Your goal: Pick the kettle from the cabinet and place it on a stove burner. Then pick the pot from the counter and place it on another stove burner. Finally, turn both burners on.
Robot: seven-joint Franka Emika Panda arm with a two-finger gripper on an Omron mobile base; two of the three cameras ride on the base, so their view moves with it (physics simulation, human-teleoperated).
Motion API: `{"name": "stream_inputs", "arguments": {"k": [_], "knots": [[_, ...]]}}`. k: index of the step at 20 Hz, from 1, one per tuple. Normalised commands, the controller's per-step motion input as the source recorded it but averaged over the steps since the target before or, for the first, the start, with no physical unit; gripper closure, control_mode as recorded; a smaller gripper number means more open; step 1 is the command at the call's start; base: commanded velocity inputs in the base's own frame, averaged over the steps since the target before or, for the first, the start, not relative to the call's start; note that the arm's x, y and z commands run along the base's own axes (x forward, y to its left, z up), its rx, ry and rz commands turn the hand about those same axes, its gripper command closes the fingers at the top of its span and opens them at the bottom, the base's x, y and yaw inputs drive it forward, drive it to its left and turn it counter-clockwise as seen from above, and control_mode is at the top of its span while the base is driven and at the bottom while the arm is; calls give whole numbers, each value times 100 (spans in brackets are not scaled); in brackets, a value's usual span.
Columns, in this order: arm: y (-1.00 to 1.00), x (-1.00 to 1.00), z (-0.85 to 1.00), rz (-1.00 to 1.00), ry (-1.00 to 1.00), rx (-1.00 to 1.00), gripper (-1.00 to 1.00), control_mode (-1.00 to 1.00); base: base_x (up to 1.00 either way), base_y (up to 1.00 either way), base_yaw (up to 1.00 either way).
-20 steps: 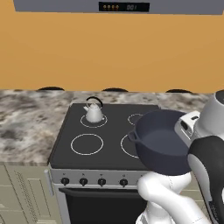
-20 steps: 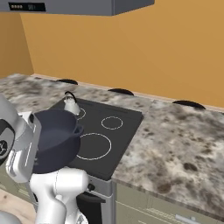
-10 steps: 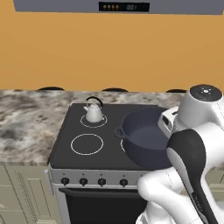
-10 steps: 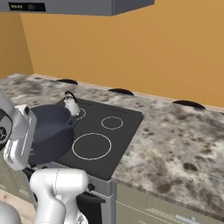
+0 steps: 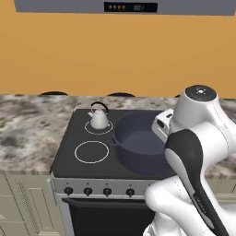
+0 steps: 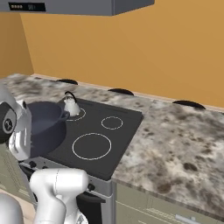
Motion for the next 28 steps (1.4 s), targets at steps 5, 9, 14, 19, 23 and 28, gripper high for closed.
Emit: {"name": "stream_inputs", "arguments": {"k": [5,9,14,19,23,28], "knots": [[25,9,-15,25,-6,1,100,-100,0,0,0],[20,21,-11,18,-5,0,100,-100,0,0,0],[27,34,-1,8,0,0,100,-100,0,0,0],[34,38,0,3,0,0,100,-100,0,0,0],[29,38,0,2,0,0,100,-100,0,0,0],[18,41,-2,1,0,0,100,-100,0,0,0]]}}
